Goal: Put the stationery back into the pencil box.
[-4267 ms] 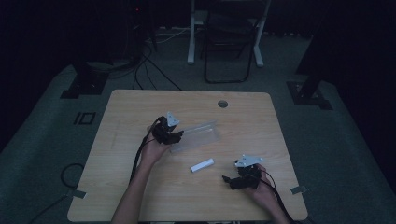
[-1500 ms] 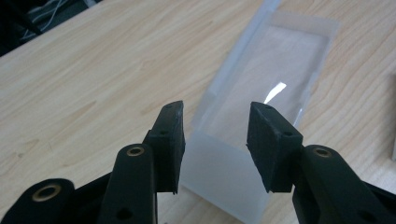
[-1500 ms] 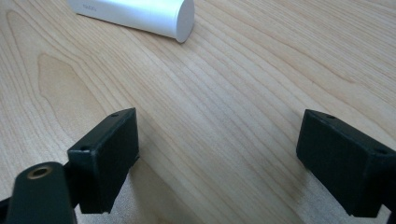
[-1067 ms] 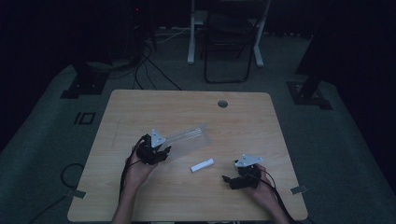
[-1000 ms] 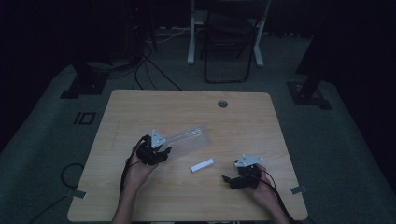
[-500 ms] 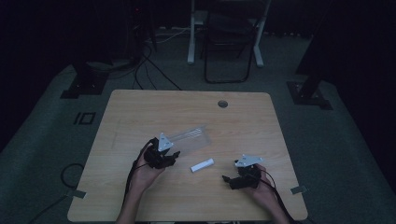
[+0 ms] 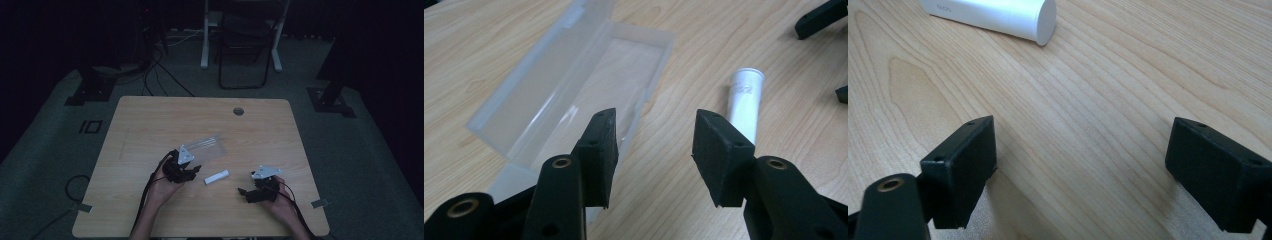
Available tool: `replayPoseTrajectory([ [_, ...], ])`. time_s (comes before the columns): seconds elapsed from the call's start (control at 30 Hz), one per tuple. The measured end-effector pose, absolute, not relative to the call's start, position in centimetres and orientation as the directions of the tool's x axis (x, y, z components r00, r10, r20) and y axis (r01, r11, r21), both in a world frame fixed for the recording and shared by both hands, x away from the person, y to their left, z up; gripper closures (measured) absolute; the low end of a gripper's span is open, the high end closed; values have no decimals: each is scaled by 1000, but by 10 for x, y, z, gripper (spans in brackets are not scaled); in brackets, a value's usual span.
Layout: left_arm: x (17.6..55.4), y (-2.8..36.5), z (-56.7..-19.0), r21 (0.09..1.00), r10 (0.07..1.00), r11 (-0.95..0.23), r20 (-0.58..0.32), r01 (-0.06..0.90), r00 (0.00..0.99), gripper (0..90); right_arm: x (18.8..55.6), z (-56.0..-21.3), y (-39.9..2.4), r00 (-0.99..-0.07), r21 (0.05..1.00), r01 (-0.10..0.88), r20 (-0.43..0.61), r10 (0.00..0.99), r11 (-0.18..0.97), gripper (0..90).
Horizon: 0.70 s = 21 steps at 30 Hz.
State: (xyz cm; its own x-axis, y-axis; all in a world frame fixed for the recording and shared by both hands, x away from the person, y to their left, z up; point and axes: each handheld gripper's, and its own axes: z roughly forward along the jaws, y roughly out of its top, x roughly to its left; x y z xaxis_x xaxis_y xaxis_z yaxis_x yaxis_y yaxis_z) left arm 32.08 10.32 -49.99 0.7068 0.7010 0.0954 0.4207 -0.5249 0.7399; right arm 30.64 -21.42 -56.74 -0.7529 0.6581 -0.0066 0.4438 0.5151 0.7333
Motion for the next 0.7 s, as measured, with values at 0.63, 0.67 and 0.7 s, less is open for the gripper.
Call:
replayPoseTrajectory([
  [0.63,320,81,-510,727,652,-555,79,404,754,515,306,-567,-214,-753,733,444,-7,658,515,129],
  [0.67,320,79,-511,726,651,-556,78,404,755,514,306,-567,-214,-753,733,444,-7,658,515,129],
  [0.7,320,78,-511,726,651,-555,76,406,755,515,306,-567,-214,-753,733,444,-7,658,515,130],
])
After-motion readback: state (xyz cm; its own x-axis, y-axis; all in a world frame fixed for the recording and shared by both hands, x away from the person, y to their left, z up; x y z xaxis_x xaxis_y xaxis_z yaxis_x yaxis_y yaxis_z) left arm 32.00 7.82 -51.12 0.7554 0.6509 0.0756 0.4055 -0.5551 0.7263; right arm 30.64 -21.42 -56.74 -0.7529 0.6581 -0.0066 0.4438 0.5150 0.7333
